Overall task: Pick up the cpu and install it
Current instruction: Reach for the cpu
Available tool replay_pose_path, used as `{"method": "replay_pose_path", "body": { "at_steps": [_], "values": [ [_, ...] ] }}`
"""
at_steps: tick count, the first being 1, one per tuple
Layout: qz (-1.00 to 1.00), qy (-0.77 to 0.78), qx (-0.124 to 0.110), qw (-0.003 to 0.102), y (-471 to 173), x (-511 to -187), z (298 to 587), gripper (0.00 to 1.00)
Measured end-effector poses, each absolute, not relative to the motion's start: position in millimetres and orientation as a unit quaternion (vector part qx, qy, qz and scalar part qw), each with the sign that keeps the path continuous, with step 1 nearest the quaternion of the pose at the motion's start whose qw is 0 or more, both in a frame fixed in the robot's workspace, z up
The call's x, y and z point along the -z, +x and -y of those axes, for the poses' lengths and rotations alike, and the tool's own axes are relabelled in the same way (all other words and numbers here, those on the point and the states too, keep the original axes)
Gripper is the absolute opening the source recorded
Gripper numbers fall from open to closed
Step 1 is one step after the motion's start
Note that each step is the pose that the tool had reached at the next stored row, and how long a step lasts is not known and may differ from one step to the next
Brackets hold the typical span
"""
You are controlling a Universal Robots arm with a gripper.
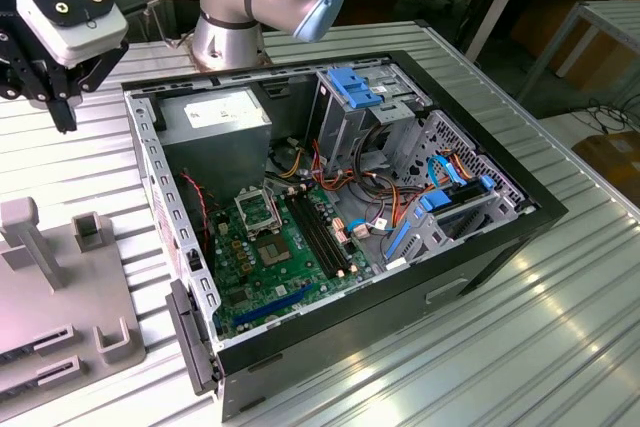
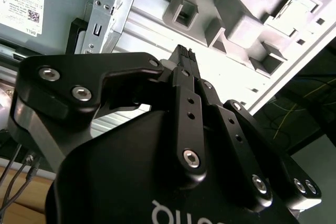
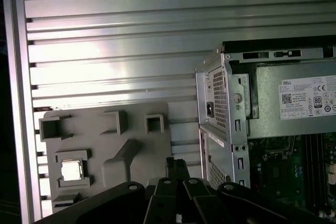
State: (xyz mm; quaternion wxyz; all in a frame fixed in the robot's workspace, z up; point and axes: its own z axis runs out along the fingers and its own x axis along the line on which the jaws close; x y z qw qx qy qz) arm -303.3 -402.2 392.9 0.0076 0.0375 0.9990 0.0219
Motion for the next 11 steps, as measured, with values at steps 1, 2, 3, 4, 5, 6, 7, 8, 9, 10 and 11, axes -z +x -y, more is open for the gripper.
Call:
{"method": "replay_pose_path", "body": {
  "at_steps": [1, 2, 3, 4, 5, 6, 7, 8, 9, 10, 11],
  "values": [
    [-0.999, 0.038, -0.022, 0.008, -304.6, -392.9, 402.4, 0.11],
    [-0.999, 0.038, -0.022, 0.008, -305.8, -392.9, 402.5, 0.11],
    [-0.999, 0.038, -0.022, 0.008, -306.6, -392.9, 402.6, 0.11],
    [-0.999, 0.038, -0.022, 0.008, -307.4, -392.9, 402.7, 0.11],
    [-0.999, 0.038, -0.022, 0.008, -308.5, -392.9, 402.8, 0.11],
    [-0.999, 0.038, -0.022, 0.008, -309.3, -392.9, 402.9, 0.11],
    [-0.999, 0.038, -0.022, 0.008, -310.4, -392.9, 403.0, 0.11],
    [-0.999, 0.038, -0.022, 0.008, -311.2, -392.9, 403.1, 0.11],
    [-0.999, 0.038, -0.022, 0.008, -312.4, -392.9, 403.3, 0.11],
    [-0.999, 0.038, -0.022, 0.008, -313.3, -392.9, 403.4, 0.11],
    [-0.999, 0.038, -0.022, 0.008, -314.5, -392.9, 403.5, 0.11]
  ]
}}
